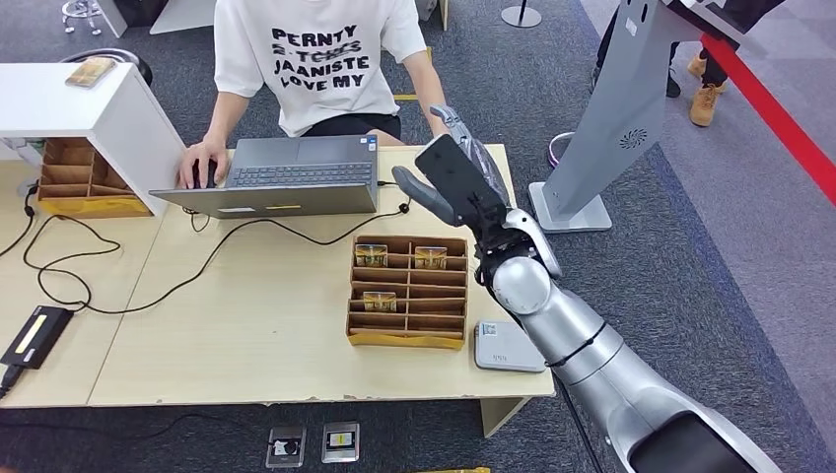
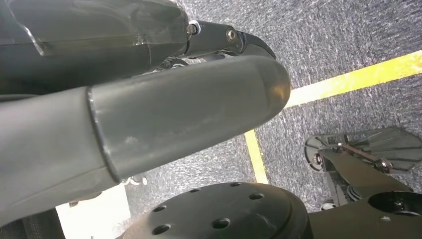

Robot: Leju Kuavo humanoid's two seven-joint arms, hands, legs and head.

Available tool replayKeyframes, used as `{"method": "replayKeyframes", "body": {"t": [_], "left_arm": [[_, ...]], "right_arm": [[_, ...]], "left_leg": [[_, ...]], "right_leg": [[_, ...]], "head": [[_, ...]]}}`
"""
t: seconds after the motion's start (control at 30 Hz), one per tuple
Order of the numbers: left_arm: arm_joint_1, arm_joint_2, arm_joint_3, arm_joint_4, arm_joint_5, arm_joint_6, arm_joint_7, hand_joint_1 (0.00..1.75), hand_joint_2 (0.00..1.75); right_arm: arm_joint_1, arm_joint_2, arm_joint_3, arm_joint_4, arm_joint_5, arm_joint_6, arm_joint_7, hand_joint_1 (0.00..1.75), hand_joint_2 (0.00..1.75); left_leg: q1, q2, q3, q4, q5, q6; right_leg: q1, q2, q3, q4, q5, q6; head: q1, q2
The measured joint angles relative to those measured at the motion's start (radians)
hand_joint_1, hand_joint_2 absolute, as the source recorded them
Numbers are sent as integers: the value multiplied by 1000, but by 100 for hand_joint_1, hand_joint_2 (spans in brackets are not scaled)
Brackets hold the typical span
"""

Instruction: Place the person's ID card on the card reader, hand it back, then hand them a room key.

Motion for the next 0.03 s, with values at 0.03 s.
{"method": "replayKeyframes", "body": {"t": [0.03], "left_arm": [[0,0,0,0,1,0,0,0,0]], "right_arm": [[7,-4,-2,-11,-5,-3,-3,0,0]], "left_leg": [[0,0,0,0,0,0]], "right_leg": [[0,0,0,0,0,0]], "head": [[0,0]]}}
